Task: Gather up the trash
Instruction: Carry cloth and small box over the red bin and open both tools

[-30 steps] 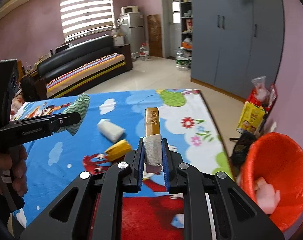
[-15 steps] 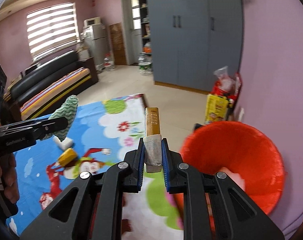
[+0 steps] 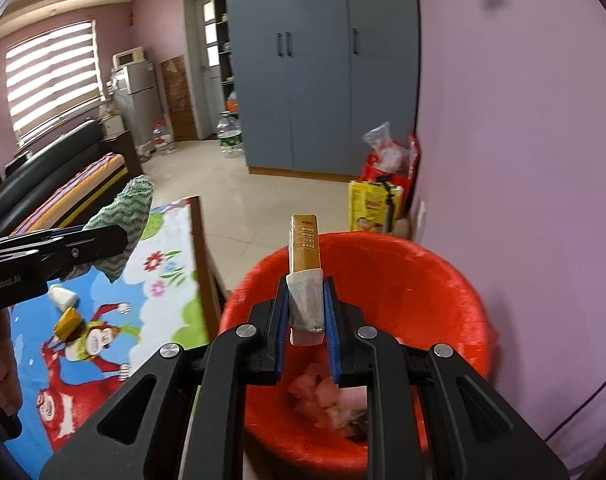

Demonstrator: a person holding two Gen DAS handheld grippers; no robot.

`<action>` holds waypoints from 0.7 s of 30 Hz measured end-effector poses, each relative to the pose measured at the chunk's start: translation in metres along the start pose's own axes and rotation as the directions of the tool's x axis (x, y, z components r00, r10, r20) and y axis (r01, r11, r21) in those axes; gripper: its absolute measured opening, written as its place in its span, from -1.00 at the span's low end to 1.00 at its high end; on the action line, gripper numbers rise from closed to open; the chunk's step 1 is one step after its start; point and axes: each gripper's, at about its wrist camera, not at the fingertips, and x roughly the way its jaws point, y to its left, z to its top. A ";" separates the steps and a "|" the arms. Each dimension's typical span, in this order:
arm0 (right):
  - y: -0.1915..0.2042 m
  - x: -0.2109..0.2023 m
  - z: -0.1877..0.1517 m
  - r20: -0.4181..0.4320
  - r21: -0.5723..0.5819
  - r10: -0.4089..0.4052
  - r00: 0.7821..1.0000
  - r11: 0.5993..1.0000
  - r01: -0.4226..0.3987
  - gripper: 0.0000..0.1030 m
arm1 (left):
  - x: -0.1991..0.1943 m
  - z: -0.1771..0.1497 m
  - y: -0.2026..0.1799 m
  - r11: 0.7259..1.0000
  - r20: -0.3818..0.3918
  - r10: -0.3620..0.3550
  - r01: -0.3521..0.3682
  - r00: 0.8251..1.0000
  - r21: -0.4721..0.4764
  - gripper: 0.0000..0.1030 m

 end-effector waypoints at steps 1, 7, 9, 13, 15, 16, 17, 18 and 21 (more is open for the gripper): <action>-0.003 0.001 0.001 0.002 0.002 -0.008 1.000 1.000 0.008 -0.66 | 0.002 0.000 -0.004 1.000 -0.002 -0.005 0.005 1.000 0.005 -0.39; -0.020 0.001 0.005 0.008 0.015 -0.051 0.999 0.999 0.050 -0.66 | 0.019 0.009 -0.026 0.998 -0.012 -0.053 0.053 0.999 0.025 -0.39; -0.022 0.000 0.005 0.015 0.019 -0.062 0.998 0.998 0.062 -0.66 | 0.023 0.011 -0.031 0.997 -0.012 -0.073 0.074 0.997 0.023 -0.33; -0.024 0.001 0.006 0.014 0.021 -0.061 0.998 0.998 0.060 -0.65 | 0.032 0.017 -0.029 0.994 -0.012 -0.108 0.107 0.994 -0.014 -0.07; -0.024 0.001 0.006 0.015 0.023 -0.063 0.998 0.998 0.063 -0.64 | 0.032 0.018 -0.028 0.995 -0.008 -0.102 0.101 0.995 -0.012 -0.07; -0.024 0.001 0.006 0.014 0.023 -0.066 0.998 0.998 0.066 -0.62 | 0.031 0.018 -0.027 0.995 -0.008 -0.101 0.101 0.995 -0.015 -0.07; -0.025 0.001 0.006 0.013 0.026 -0.067 0.998 0.997 0.067 -0.59 | 0.030 0.018 -0.027 0.995 -0.008 -0.100 0.099 0.995 -0.016 -0.07; -0.026 0.002 0.006 0.012 0.028 -0.069 0.998 0.997 0.069 -0.48 | 0.029 0.018 -0.026 0.996 -0.005 -0.093 0.093 0.996 -0.015 -0.07; -0.024 0.000 0.006 0.020 0.027 -0.074 0.997 0.997 0.074 -0.18 | 0.023 0.017 -0.024 0.996 0.002 -0.086 0.086 0.996 -0.019 -0.07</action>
